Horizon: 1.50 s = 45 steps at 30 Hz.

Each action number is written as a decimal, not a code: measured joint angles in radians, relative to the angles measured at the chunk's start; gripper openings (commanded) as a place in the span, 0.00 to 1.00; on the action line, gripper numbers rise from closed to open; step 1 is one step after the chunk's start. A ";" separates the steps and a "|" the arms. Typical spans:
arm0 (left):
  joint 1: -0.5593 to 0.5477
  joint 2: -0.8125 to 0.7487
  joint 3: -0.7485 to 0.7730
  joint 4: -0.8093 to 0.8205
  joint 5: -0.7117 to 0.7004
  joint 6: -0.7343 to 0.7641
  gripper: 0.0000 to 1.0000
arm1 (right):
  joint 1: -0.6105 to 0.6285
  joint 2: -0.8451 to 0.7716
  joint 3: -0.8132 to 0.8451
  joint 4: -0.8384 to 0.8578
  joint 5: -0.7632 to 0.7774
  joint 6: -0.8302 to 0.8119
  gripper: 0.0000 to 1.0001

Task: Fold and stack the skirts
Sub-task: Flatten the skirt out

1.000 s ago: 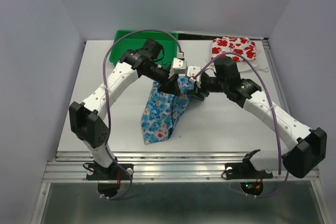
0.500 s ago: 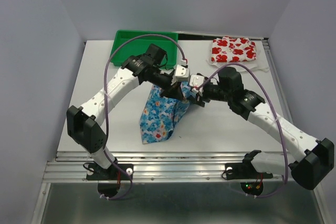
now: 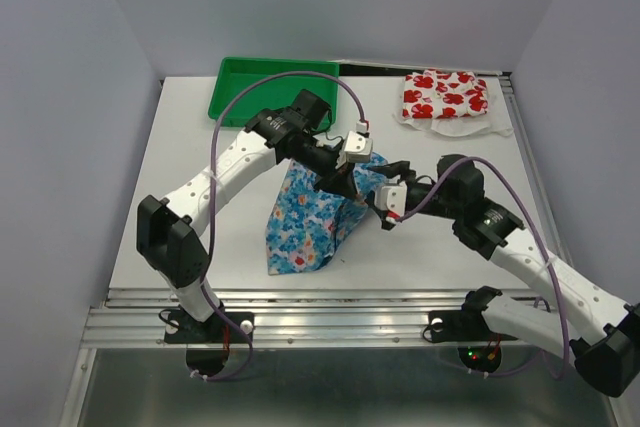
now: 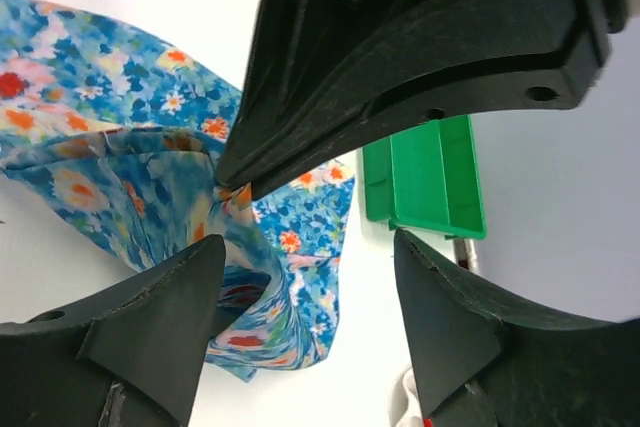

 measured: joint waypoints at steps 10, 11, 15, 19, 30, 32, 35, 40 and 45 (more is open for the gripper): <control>0.005 0.026 0.040 -0.039 0.013 0.008 0.00 | 0.000 -0.018 -0.061 0.000 -0.070 -0.159 0.73; 0.005 0.037 0.048 -0.043 0.015 0.011 0.00 | 0.000 -0.011 -0.060 0.002 -0.073 -0.163 0.73; 0.006 0.058 0.053 -0.060 0.017 0.018 0.00 | 0.000 0.050 -0.055 0.006 -0.075 -0.171 0.67; 0.006 0.064 0.053 -0.062 0.018 0.018 0.01 | 0.002 0.097 -0.041 0.001 -0.079 -0.183 0.62; 0.006 0.089 0.103 -0.093 0.033 0.003 0.08 | 0.023 0.132 -0.028 0.005 -0.051 -0.194 0.05; 0.006 0.094 0.103 -0.094 0.031 -0.009 0.23 | 0.027 0.138 -0.027 0.013 -0.037 -0.181 0.01; 0.013 0.092 0.097 -0.056 0.023 -0.047 0.42 | 0.029 0.143 -0.024 0.019 -0.013 -0.161 0.01; 0.087 -0.008 -0.012 0.136 -0.033 -0.192 0.68 | 0.043 0.145 -0.012 0.016 0.080 -0.090 0.01; 0.312 -0.161 -0.094 0.208 -0.121 -0.188 0.66 | 0.017 0.190 0.088 0.001 0.231 0.074 0.01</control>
